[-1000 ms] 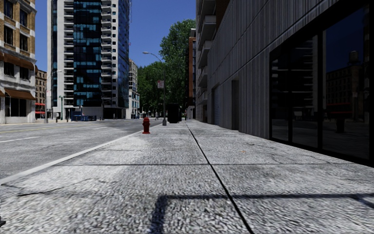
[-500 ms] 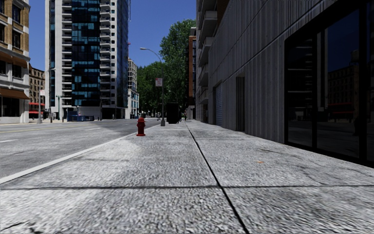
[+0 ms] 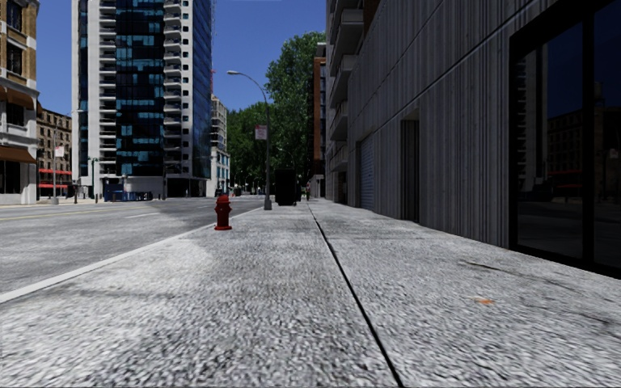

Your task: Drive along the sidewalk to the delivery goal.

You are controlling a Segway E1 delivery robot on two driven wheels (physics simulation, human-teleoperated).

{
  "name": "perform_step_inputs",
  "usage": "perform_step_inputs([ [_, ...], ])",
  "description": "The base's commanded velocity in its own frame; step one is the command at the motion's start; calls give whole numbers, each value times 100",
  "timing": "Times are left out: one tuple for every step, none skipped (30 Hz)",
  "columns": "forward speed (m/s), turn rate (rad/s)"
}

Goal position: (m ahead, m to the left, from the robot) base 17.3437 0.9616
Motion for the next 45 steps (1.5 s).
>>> perform_step_inputs([
  [200, 8],
  [200, 8],
  [200, 9],
  [200, 11],
  [200, 11],
  [200, 14],
  [200, 16],
  [200, 17],
  [200, 11],
  [200, 11],
  [200, 0],
  [200, 0],
  [200, 0],
  [200, 0],
  [200, 0],
  [200, 0],
  [200, 0],
  [200, 0],
  [200, 0],
  [200, 0],
  [200, 0],
  [200, 0],
  [200, 0],
  [200, 0],
  [200, 0],
  [200, 0],
  [200, 8],
  [200, 15],
  [200, 15],
  [200, 17],
  [200, 17],
  [200, 18],
  [200, 18],
  [200, 17],
  [200, 5],
  [200, 0],
  [200, 0],
  [200, 0],
  [200, 0],
  [200, 0],
  [200, 0],
  [200, 0],
  [200, 0],
  [200, 0],
  [200, 0],
])
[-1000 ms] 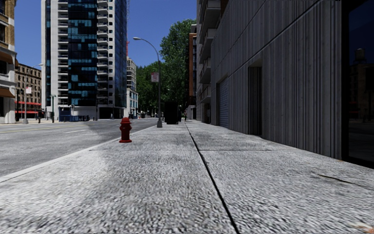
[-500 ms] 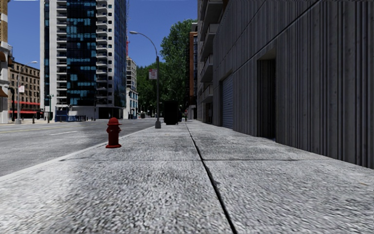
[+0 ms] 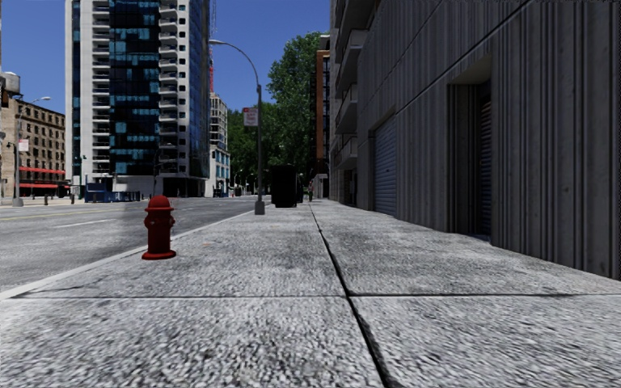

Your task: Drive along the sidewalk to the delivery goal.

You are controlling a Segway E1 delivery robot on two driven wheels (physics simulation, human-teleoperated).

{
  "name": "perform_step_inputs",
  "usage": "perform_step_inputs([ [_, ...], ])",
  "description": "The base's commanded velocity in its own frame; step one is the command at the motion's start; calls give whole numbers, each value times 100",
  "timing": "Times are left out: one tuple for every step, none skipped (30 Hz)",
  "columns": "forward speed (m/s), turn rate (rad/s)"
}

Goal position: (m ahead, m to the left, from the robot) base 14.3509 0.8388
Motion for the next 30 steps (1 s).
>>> perform_step_inputs([
  [200, 0],
  [200, 0],
  [200, 0],
  [200, 0],
  [200, 0],
  [200, 0],
  [200, 0],
  [200, 0],
  [200, 0],
  [200, 0],
  [200, 0],
  [200, 0],
  [200, 0],
  [200, 0],
  [200, 0],
  [200, 0],
  [200, 0],
  [200, 0],
  [200, 0],
  [200, 0],
  [200, 0],
  [200, 0],
  [200, 6],
  [200, 13],
  [200, 15],
  [200, 15],
  [200, 15],
  [200, 15],
  [200, 15],
  [200, 16],
])
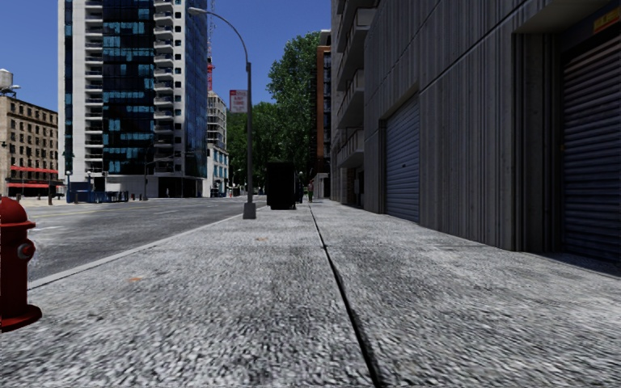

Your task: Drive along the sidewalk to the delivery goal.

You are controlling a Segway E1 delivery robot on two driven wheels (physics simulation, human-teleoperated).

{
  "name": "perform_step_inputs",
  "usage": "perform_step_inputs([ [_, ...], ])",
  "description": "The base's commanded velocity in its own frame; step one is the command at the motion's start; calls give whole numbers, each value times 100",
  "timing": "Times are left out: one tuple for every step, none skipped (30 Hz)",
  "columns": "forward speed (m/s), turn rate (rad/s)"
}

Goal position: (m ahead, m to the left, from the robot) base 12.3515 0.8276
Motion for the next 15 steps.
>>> perform_step_inputs([
  [200, 16],
  [200, 16],
  [200, 16],
  [200, 16],
  [200, 16],
  [200, 16],
  [200, 16],
  [200, 18],
  [200, 18],
  [200, 18],
  [200, 18],
  [200, 19],
  [200, 19],
  [200, 19],
  [200, 19],
])
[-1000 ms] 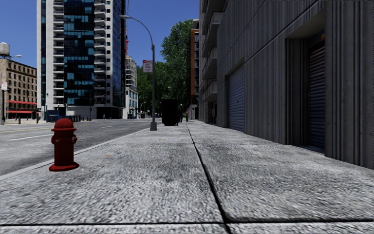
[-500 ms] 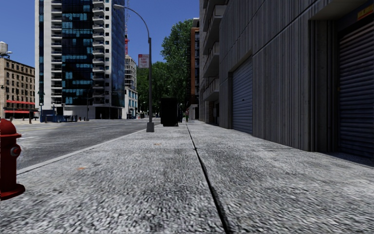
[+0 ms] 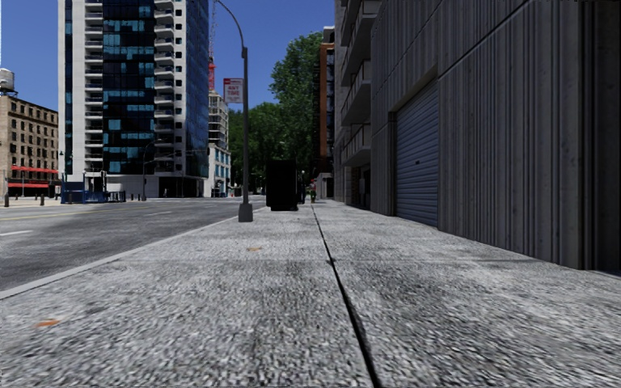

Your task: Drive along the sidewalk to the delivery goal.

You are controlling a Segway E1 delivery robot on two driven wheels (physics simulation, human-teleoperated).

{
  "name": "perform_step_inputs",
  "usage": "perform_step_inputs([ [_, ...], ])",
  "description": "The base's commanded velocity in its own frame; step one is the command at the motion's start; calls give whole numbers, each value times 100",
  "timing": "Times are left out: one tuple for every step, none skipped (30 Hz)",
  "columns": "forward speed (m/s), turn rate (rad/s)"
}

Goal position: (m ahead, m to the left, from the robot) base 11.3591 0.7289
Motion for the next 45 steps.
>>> perform_step_inputs([
  [200, 19],
  [200, 19],
  [200, 19],
  [200, 19],
  [200, 19],
  [200, 19],
  [200, 19],
  [200, 19],
  [200, 19],
  [200, 19],
  [200, 16],
  [200, 1],
  [200, 0],
  [200, 0],
  [200, 0],
  [200, 0],
  [200, 0],
  [200, 0],
  [200, 0],
  [200, 0],
  [200, 0],
  [200, 1],
  [200, 9],
  [200, 9],
  [200, 13],
  [200, 15],
  [200, 15],
  [200, 15],
  [200, 16],
  [200, 18],
  [200, 19],
  [200, 20],
  [200, 20],
  [200, 20],
  [200, 20],
  [200, 21],
  [200, 23],
  [200, 24],
  [200, 27],
  [200, 27],
  [200, 29],
  [200, 30],
  [200, 30],
  [200, 30],
  [200, 30],
])
